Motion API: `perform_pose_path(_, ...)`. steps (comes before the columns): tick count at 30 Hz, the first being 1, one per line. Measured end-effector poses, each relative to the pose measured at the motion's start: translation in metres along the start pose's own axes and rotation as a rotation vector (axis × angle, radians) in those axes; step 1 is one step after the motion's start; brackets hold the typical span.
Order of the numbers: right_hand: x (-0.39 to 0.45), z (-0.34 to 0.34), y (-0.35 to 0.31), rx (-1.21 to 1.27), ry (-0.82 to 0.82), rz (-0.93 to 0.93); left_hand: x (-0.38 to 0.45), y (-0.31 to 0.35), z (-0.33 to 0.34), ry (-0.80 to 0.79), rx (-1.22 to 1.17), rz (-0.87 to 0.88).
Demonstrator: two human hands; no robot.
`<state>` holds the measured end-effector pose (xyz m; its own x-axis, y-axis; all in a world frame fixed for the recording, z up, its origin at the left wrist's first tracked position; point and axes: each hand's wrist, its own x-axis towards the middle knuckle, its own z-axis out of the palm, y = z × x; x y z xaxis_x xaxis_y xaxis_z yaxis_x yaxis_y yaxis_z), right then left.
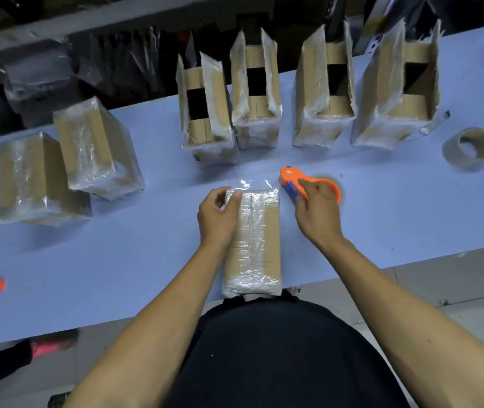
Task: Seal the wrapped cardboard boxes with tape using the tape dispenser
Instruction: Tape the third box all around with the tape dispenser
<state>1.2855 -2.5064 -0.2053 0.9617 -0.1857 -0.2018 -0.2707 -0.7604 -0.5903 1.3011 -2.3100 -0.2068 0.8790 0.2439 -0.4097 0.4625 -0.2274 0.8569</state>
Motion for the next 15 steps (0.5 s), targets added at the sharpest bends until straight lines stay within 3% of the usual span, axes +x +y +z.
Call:
perform_pose_path(2,-0.007,0.000,-0.019,0.320,-0.020,0.039,0.000,0.002,0.000,-0.053,-0.036,-0.028)
perform_pose_path(4,-0.011,0.005,-0.035,0.459,-0.061,0.127,0.000,0.006,0.001,-0.087,-0.054,-0.056)
perform_pose_path(9,-0.010,0.012,-0.058,0.348,0.055,-0.002,-0.005,0.016,-0.007,-0.034,-0.088,0.004)
perform_pose_path(15,-0.012,0.001,-0.095,0.666,0.306,-0.081,-0.021,0.047,-0.026,0.130,-0.331,0.241)
